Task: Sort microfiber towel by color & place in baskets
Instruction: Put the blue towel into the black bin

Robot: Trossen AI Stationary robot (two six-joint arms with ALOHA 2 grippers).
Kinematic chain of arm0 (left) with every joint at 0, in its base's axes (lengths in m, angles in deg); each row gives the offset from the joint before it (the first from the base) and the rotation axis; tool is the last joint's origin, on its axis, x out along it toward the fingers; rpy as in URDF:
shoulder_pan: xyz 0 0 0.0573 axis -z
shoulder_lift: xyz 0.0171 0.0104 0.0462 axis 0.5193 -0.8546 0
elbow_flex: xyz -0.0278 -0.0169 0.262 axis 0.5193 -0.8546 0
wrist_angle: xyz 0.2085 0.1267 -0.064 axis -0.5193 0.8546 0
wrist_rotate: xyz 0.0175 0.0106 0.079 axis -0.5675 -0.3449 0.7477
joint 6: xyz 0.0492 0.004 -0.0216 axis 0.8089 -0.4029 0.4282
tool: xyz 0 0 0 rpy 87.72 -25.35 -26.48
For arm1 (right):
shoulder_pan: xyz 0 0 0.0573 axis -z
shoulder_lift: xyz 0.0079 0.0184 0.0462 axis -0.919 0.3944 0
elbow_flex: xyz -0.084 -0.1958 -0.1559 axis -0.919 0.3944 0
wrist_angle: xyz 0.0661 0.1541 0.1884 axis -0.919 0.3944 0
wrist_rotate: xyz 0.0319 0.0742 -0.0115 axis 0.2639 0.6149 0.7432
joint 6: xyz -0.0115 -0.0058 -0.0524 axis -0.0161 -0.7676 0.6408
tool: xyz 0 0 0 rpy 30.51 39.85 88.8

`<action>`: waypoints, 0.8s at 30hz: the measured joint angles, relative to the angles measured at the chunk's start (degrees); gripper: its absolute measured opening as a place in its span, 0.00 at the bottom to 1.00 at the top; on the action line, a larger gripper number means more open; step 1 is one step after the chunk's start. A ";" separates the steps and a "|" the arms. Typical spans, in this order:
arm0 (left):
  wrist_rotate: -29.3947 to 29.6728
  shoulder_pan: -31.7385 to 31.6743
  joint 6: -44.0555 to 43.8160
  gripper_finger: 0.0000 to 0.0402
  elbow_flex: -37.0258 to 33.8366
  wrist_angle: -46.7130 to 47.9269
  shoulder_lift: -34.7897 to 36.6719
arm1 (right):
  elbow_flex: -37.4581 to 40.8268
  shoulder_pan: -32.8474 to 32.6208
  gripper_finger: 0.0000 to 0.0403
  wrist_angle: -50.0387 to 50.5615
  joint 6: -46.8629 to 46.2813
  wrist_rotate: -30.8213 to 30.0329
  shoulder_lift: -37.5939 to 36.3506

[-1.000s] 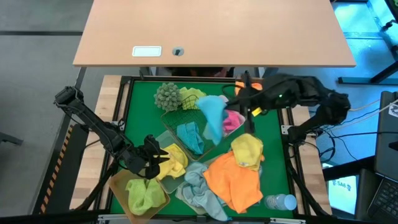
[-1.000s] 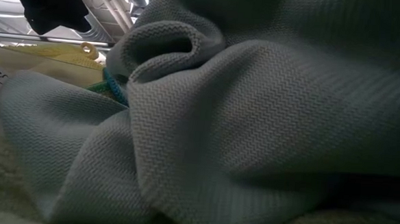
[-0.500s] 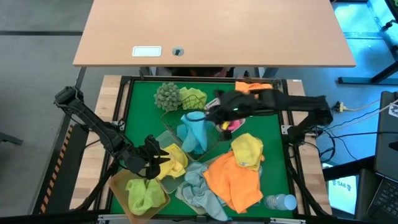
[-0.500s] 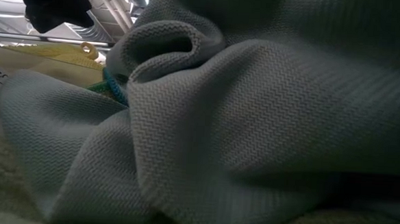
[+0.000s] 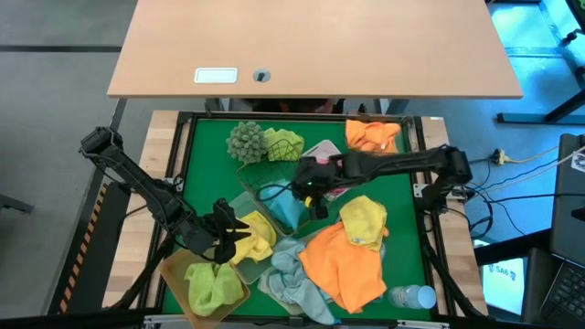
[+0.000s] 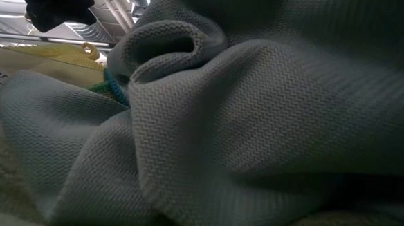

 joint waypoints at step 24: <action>4.30 -0.26 1.47 0.28 0.00 0.09 0.00 | 0.01 0.00 0.32 -2.19 0.04 -4.01 3.59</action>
